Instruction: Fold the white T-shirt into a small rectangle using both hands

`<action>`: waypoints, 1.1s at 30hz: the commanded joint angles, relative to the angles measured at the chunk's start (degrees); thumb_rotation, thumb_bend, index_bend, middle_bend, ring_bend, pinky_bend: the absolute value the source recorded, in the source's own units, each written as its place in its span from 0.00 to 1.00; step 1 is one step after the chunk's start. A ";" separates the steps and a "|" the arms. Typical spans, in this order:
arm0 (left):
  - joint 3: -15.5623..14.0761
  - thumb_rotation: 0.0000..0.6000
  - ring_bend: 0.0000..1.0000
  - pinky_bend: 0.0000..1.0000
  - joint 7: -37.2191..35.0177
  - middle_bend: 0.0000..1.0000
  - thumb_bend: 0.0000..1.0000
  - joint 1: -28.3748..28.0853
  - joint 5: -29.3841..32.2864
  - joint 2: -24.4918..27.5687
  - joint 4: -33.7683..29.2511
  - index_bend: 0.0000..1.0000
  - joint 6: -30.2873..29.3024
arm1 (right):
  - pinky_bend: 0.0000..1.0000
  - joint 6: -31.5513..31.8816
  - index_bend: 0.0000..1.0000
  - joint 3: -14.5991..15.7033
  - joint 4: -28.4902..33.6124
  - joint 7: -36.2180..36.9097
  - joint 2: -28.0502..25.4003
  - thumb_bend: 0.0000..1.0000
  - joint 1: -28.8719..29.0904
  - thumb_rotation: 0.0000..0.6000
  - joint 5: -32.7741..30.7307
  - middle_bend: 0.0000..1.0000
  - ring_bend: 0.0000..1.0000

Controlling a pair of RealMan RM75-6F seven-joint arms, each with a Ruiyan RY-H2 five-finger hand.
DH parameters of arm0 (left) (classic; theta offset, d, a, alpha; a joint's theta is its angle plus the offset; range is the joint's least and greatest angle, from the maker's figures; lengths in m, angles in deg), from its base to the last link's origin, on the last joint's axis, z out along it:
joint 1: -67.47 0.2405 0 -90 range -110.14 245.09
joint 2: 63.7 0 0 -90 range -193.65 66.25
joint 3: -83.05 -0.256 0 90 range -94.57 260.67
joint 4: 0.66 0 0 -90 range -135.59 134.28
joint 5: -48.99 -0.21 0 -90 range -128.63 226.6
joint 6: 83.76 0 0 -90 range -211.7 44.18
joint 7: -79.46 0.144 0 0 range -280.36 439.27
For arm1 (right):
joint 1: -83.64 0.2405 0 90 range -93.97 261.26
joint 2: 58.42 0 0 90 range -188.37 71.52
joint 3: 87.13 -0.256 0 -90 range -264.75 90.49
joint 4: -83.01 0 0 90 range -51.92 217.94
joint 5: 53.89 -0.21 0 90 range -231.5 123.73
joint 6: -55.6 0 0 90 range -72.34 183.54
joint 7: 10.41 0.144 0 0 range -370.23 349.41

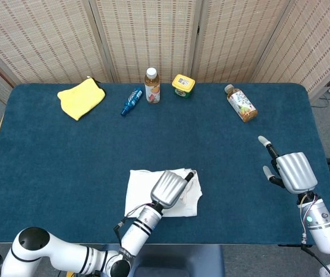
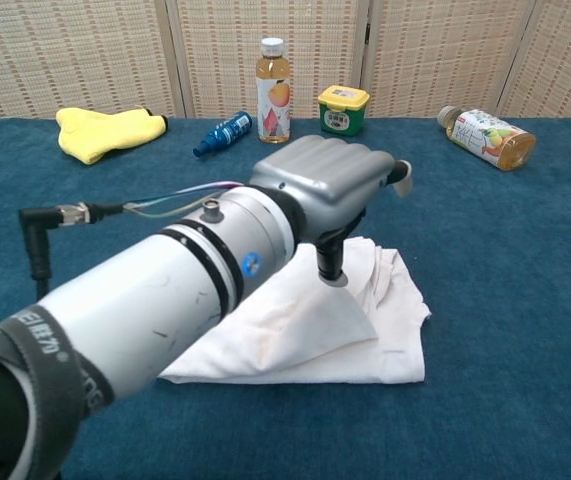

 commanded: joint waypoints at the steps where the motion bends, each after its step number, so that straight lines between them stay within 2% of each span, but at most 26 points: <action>1: -0.88 1.00 0.75 0.85 -0.30 0.81 0.17 1.02 -1.14 1.50 -0.53 0.21 -1.06 | 1.00 0.13 0.06 -0.02 0.07 0.12 -0.02 0.41 -0.06 1.00 0.12 0.92 0.96; 9: -1.43 1.00 0.75 0.85 -2.95 0.81 0.17 1.29 -0.66 -0.21 8.41 0.23 1.37 | 1.00 0.46 0.06 0.03 0.19 0.29 -0.10 0.41 -0.43 1.00 0.20 0.92 0.96; 16: -2.67 1.00 0.74 0.85 -6.17 0.81 0.17 1.10 -4.33 -3.73 16.65 0.24 2.56 | 1.00 0.45 0.06 0.01 0.26 0.30 -0.30 0.41 -0.65 1.00 0.02 0.92 0.96; 24: -3.85 1.00 0.74 0.85 -6.11 0.81 0.17 1.17 -6.68 -5.27 17.09 0.24 3.87 | 1.00 0.36 0.06 -0.15 0.07 0.43 -0.31 0.41 -0.78 1.00 -0.34 0.92 0.96; 33: -5.57 1.00 0.74 0.85 -6.05 0.81 0.17 2.23 -10.07 -5.86 11.58 0.24 3.73 | 1.00 -0.05 0.06 -0.06 -0.34 0.56 0.08 0.41 -0.79 1.00 -0.54 0.92 0.96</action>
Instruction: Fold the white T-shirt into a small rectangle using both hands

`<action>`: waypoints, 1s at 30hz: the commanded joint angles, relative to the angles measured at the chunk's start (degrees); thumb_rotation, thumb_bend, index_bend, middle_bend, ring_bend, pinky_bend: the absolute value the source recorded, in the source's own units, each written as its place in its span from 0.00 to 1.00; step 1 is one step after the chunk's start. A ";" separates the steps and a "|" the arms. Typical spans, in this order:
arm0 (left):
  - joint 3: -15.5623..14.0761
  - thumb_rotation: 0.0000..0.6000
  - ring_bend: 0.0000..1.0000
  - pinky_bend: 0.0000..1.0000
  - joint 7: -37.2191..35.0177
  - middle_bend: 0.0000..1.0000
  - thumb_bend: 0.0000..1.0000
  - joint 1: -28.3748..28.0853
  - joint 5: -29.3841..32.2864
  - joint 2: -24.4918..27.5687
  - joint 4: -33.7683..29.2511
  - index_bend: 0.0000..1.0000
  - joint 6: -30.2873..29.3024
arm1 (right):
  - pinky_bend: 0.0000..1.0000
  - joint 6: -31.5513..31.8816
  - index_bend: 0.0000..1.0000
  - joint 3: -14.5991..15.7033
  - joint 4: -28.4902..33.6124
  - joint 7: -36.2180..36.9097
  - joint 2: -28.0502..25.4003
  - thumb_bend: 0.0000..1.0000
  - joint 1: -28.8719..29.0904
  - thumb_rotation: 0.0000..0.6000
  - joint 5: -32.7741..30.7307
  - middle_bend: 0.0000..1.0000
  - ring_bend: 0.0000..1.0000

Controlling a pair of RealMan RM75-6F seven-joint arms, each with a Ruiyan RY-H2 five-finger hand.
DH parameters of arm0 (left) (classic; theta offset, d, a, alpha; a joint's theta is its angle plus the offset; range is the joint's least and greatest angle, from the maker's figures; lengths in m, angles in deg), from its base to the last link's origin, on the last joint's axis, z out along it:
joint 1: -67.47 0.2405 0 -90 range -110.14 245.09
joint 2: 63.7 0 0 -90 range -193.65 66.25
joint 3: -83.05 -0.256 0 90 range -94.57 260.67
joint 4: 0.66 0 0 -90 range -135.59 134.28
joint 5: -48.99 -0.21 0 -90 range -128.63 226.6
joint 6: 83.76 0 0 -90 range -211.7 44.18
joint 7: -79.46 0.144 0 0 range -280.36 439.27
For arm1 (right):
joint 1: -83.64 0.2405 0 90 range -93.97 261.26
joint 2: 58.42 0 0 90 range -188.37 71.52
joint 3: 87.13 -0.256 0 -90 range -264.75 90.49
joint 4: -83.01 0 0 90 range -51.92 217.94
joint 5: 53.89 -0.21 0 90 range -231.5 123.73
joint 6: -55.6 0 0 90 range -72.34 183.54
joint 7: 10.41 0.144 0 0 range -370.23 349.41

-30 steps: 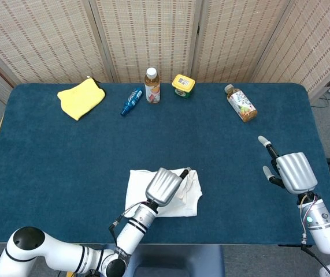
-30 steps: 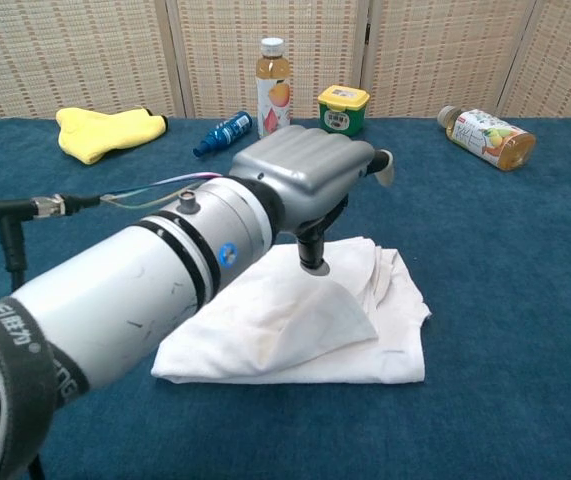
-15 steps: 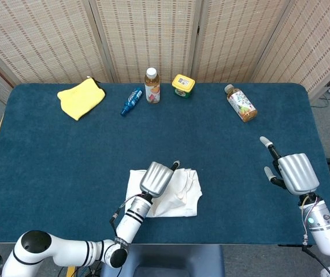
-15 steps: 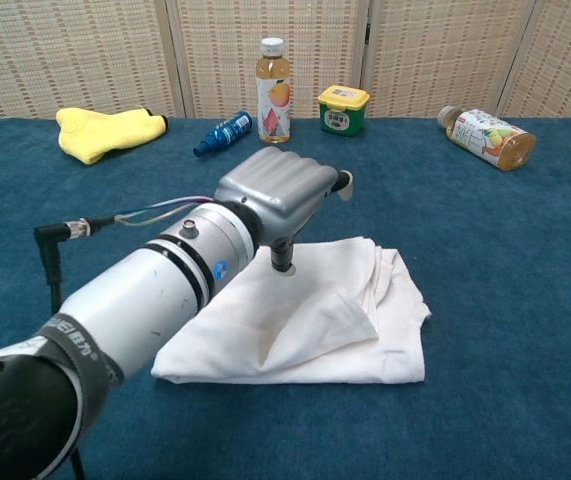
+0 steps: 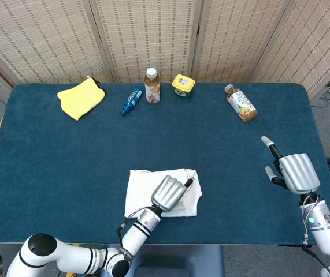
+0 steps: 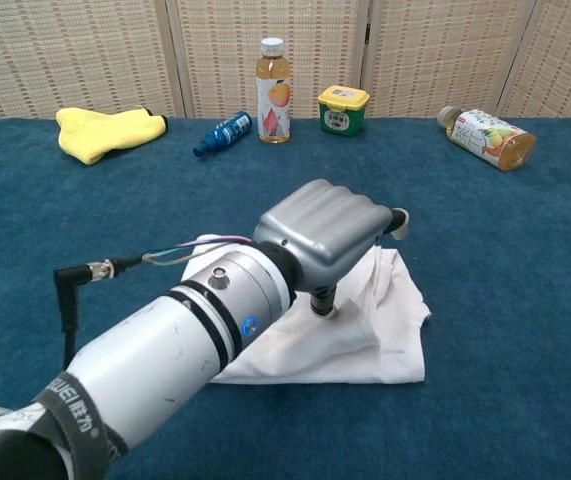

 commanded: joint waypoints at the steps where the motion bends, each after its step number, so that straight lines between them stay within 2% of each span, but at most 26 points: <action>1: -0.79 1.00 0.74 0.85 0.35 0.81 0.17 0.46 -1.05 -0.18 -2.30 0.24 0.18 | 1.00 -0.09 0.06 0.06 -0.08 0.00 0.15 0.41 -0.01 1.00 -0.02 0.92 0.96; 10: -2.98 1.00 0.74 0.85 1.20 0.81 0.17 1.37 -2.97 -2.11 -4.13 0.22 1.29 | 1.00 0.33 0.06 -0.08 -0.05 -0.03 0.16 0.41 -0.32 1.00 -0.18 0.92 0.96; 16: -2.64 1.00 0.74 0.85 0.29 0.81 0.17 2.75 -4.04 -0.87 -6.62 0.21 0.68 | 1.00 0.88 0.06 -0.25 -0.03 0.25 -0.15 0.41 -0.68 1.00 -0.29 0.92 0.96; 24: 0.46 1.00 0.73 0.85 -4.75 0.79 0.17 7.50 -5.14 8.77 -15.93 0.21 -3.81 | 1.00 1.33 0.06 -0.46 0.04 0.76 -0.93 0.41 -0.94 1.00 -0.06 0.92 0.95; 30: 1.37 1.00 0.67 0.84 -8.98 0.74 0.17 12.83 -4.39 18.89 -20.28 0.20 -7.63 | 1.00 1.14 0.06 -0.36 0.61 0.74 -2.07 0.41 -1.14 1.00 -0.07 0.86 0.88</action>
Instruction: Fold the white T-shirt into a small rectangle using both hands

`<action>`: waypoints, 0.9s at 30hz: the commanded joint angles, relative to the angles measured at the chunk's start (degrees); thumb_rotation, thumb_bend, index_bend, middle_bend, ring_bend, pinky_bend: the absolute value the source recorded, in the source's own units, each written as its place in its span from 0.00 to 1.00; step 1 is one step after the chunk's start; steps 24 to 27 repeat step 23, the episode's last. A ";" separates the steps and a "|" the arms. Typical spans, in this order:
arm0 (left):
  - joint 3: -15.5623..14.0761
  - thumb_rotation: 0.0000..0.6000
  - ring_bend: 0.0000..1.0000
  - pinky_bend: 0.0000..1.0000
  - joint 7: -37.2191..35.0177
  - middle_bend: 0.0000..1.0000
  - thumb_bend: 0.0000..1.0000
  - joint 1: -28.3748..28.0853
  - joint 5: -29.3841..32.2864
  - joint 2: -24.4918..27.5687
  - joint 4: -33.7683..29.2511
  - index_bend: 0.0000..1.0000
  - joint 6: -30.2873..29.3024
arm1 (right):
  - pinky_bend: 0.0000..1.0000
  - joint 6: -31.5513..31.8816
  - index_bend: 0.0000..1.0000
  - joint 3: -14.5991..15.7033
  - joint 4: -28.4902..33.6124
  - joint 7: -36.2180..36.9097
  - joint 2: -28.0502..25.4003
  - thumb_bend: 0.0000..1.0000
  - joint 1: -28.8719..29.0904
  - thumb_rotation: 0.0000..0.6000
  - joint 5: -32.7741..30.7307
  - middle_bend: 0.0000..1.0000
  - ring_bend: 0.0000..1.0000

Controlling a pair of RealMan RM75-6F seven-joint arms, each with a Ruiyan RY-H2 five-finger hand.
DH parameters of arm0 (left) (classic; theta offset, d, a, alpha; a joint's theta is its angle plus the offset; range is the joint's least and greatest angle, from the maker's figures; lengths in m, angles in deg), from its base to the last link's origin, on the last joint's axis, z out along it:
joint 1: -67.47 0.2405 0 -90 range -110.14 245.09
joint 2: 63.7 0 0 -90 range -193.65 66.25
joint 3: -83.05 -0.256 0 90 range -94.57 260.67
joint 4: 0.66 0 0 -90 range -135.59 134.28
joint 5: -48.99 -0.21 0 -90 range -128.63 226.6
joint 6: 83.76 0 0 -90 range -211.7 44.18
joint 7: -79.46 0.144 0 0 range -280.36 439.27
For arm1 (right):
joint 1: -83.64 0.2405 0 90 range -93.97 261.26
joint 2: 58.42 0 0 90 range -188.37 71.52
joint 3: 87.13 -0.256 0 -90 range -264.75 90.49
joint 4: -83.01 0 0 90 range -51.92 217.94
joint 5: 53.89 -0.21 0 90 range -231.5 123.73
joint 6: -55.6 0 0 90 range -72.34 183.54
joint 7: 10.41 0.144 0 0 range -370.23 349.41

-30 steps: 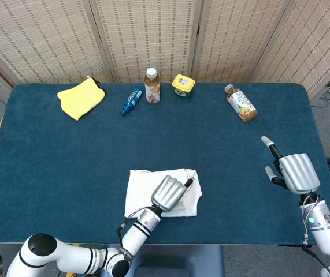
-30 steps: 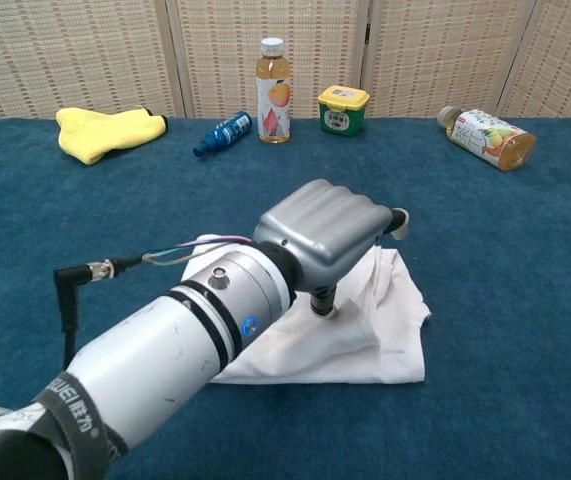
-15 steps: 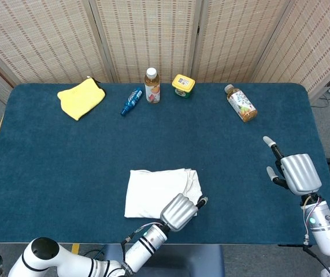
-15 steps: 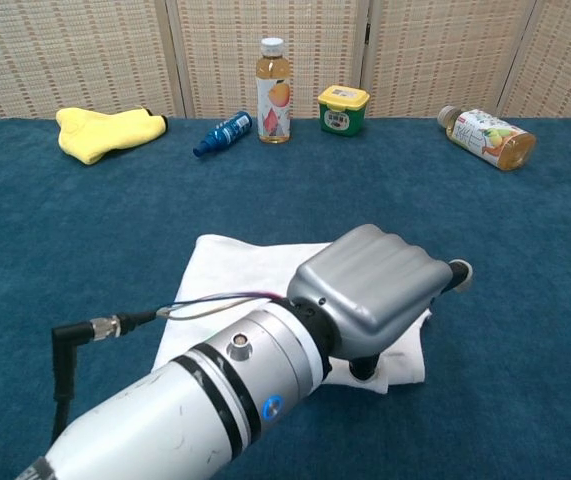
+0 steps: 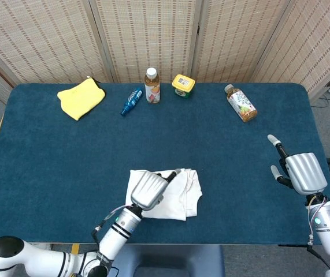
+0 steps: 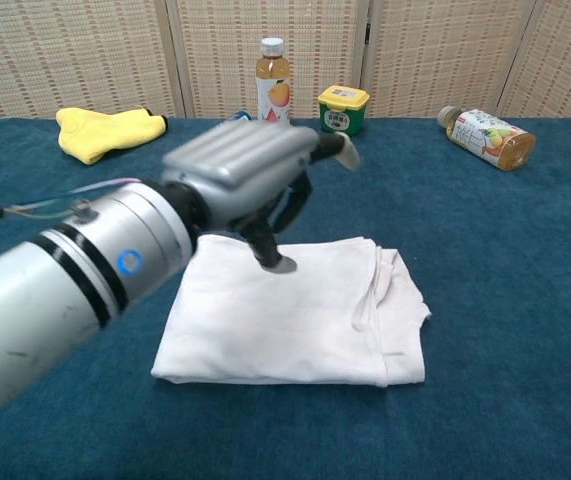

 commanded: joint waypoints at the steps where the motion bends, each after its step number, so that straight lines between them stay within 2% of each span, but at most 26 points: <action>1: 0.89 1.00 0.66 0.83 -3.76 0.73 0.17 4.46 1.20 7.34 -3.24 0.20 -2.78 | 1.00 -0.28 0.06 0.05 0.19 0.01 -0.40 0.41 -0.14 1.00 -0.36 0.85 0.87; 3: 0.71 1.00 0.64 0.82 -4.81 0.72 0.17 6.05 1.98 10.49 -3.62 0.20 -3.27 | 0.99 -0.43 0.06 0.11 0.28 0.13 -0.63 0.41 -0.23 1.00 -0.52 0.81 0.82; 5: 0.36 1.00 0.62 0.81 -6.56 0.70 0.17 7.97 2.59 13.84 -3.54 0.19 -3.89 | 0.92 -0.74 0.06 0.32 0.27 0.20 -0.99 0.41 -0.37 1.00 -0.68 0.76 0.76; 11: -0.58 1.00 0.54 0.73 -15.60 0.65 0.17 13.56 2.82 20.99 -0.81 0.19 -5.17 | 0.60 -2.74 0.06 1.36 -0.33 1.96 -2.72 0.41 -0.25 1.00 -0.06 0.45 0.45; 15: -2.22 1.00 0.47 0.65 -21.80 0.56 0.17 17.17 0.85 24.35 1.84 0.19 -6.21 | 0.37 -4.20 0.06 2.59 -1.28 3.89 -3.89 0.42 -0.18 1.00 1.22 0.26 0.25; 17: -3.26 1.00 0.45 0.61 -24.63 0.52 0.17 19.24 -0.42 25.97 2.98 0.18 -7.24 | 0.30 -3.89 0.06 2.96 -2.05 4.51 -3.87 0.42 -0.49 1.00 1.73 0.20 0.19; 20: -4.76 1.00 0.42 0.57 -28.91 0.48 0.17 22.29 -2.84 27.49 4.74 0.18 -9.43 | 0.25 -2.13 0.06 3.16 -3.46 5.51 -3.12 0.42 -1.32 1.00 2.48 0.14 0.13; 23: -6.13 1.00 0.34 0.52 -32.41 0.43 0.17 25.26 -4.32 28.89 5.89 0.17 -11.20 | 0.23 -0.96 0.06 3.38 -4.61 5.61 -2.47 0.42 -2.25 1.00 2.32 0.13 0.12; 27: -6.13 1.00 0.34 0.52 -32.41 0.43 0.17 25.26 -4.32 28.89 5.89 0.17 -11.20 | 0.23 -0.96 0.06 3.38 -4.61 5.61 -2.47 0.42 -2.25 1.00 2.32 0.13 0.12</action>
